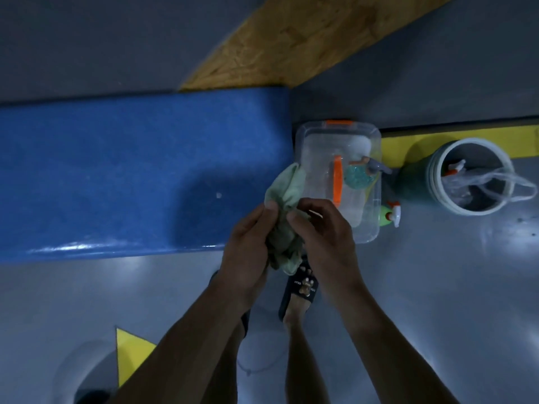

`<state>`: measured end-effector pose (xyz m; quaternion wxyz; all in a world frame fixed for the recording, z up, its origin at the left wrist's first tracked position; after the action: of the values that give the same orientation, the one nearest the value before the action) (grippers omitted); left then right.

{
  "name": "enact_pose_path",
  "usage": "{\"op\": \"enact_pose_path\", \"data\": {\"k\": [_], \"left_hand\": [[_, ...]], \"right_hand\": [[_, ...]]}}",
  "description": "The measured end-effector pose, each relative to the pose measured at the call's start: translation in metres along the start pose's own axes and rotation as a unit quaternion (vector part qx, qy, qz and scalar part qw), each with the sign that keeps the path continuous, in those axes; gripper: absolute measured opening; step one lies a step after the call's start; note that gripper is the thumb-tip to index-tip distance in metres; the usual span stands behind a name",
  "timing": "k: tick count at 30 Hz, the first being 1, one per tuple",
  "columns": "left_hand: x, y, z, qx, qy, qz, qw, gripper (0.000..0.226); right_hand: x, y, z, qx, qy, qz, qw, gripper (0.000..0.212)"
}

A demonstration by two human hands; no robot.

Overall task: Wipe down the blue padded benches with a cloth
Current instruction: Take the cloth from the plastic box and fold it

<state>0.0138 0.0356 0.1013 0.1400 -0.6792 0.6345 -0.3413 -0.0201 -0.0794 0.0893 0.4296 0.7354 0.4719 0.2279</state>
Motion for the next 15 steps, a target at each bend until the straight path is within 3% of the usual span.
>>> {"op": "enact_pose_path", "data": {"k": [6,11,15], "left_hand": [[-0.03,-0.011,-0.001,-0.031,-0.039,-0.076,0.996,0.035],[-0.056,-0.019,0.007,-0.01,-0.127,-0.084,0.988,0.027],[-0.077,-0.023,0.007,-0.017,-0.068,-0.054,0.996,0.018]], "right_hand": [[0.023,-0.005,0.003,0.017,0.021,-0.035,0.999,0.008],[0.021,0.001,0.012,0.028,-0.067,0.061,0.996,0.012],[0.013,0.016,0.038,0.003,-0.089,0.029,0.996,0.013]]}}
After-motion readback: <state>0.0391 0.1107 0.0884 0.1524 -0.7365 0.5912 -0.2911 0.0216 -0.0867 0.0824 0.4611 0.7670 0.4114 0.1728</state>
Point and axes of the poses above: each hand's wrist, its own z-axis towards the middle knuckle, its own x-axis out of the palm, y = z × x, the point moved 2 cm from there along z, towards the middle knuckle, and after that the axes turned 1 degree about -y, right-handed, at the moved point
